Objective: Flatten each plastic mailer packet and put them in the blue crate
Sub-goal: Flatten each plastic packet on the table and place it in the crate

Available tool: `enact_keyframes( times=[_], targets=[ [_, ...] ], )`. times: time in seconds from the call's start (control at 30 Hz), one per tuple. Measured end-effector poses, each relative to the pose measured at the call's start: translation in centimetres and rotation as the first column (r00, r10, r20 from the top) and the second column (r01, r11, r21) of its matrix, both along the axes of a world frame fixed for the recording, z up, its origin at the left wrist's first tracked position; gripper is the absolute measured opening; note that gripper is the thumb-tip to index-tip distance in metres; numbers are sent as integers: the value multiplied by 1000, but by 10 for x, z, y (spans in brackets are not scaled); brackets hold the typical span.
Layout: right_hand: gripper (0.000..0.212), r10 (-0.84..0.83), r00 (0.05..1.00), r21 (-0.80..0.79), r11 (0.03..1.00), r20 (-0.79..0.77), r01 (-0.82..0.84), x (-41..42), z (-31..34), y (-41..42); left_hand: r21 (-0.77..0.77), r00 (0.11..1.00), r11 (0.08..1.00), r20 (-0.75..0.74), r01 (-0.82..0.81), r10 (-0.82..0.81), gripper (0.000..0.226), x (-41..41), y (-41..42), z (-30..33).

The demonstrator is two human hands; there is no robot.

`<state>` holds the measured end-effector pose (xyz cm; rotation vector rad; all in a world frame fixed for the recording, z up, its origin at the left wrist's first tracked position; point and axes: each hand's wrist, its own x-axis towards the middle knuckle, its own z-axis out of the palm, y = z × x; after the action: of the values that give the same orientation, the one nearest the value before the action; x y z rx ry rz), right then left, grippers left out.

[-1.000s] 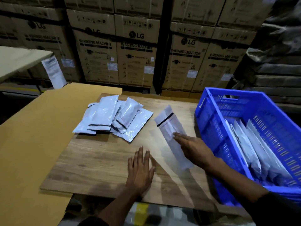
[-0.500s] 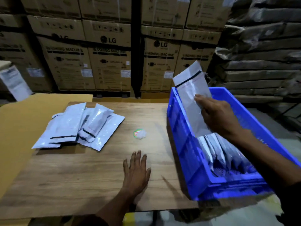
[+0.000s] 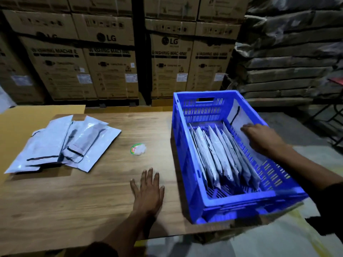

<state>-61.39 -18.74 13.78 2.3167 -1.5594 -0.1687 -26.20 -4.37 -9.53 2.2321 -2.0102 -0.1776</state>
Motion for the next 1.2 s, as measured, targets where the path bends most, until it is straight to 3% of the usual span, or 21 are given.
enact_keyframes(
  times=[0.1, 0.33, 0.53, 0.67, 0.8, 1.0, 1.2],
  targets=[
    [15, -49, 998, 84, 995, -26, 51, -8, -20, 0, 2, 1000, 1000, 12, -3, 3, 59, -2, -3, 1],
    [15, -113, 993, 226, 969, 38, 102, -8, -44, 2, 3, 999, 1000, 45, 12, -13, 60, 0, -3, 1],
    [10, -67, 970, 12, 998, 233, 66, 15, -29, 12, -57, 999, 998, 23, 30, -29, 58, 2, -3, 0],
    [22, 105, 927, -90, 993, 360, -78, 77, 1, 17, -95, 998, 994, 8, 56, -56, 57, 12, 1, -5],
    [28, 263, 898, -122, 964, 352, -235, 169, 20, 23, -146, 999, 989, -12, 31, -33, 58, 42, 15, -7],
    [34, 363, 888, 78, 914, 283, -398, 289, -22, 36, -134, 985, 977, 0, -169, 170, 68, 118, 44, -3],
    [29, 355, 902, 348, 836, 246, -424, 343, -115, 79, -137, 974, 967, 46, -214, 222, 75, 183, 50, -5]
  ],
)
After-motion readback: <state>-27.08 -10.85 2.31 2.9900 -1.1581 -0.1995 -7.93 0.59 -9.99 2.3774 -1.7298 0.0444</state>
